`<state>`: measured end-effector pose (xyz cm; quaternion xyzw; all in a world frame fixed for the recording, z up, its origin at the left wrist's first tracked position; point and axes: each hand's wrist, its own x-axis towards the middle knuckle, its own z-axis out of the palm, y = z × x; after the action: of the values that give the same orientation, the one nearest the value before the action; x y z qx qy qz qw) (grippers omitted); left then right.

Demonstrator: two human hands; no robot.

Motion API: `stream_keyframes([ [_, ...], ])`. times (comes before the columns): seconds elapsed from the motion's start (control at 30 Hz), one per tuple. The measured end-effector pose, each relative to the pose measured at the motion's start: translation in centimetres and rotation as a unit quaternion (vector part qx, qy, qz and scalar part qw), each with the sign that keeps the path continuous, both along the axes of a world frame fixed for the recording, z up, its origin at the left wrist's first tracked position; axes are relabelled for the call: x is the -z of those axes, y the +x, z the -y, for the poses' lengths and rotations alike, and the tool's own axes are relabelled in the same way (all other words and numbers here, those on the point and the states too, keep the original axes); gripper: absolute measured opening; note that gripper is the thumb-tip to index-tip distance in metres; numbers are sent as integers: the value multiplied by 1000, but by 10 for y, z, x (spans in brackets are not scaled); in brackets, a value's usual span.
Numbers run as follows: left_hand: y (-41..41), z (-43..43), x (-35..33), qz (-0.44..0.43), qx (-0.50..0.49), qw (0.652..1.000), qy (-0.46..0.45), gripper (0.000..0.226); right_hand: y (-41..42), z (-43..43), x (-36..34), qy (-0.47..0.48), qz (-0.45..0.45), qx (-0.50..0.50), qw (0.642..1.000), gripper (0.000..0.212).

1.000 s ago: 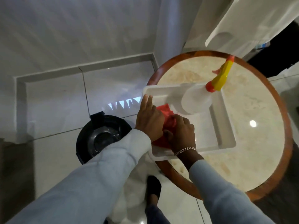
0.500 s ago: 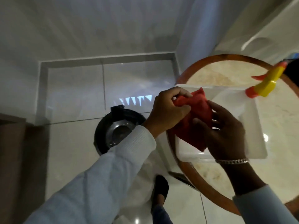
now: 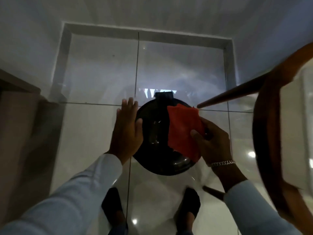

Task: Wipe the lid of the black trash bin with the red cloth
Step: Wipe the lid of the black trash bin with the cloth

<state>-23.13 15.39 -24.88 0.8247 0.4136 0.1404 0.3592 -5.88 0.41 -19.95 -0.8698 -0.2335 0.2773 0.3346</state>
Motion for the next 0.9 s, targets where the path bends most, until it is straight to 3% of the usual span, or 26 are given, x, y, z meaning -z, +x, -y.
stream_keyframes([
  [0.1,-17,-13,53,-47,92,994,33,56,-7,-3,44,-52,42,-35,997,49],
  [0.2,-13,-18,81,-46,168,983,52,58,-13,-1,72,-96,196,-88,972,61],
  [0.27,-9,-17,88,-26,207,976,60,59,-16,-3,82,-60,269,-112,955,64],
  [0.43,-10,-14,105,11,211,975,69,58,-33,-16,118,-50,297,-222,927,63],
  [0.57,-9,-15,114,24,208,974,85,57,-36,-20,132,-1,339,-151,929,49],
  [0.73,-9,-15,116,32,205,974,90,58,-55,-44,126,84,256,-76,960,42],
  [0.9,-8,-16,120,85,202,974,57,59,-84,-48,133,7,314,-181,932,44],
])
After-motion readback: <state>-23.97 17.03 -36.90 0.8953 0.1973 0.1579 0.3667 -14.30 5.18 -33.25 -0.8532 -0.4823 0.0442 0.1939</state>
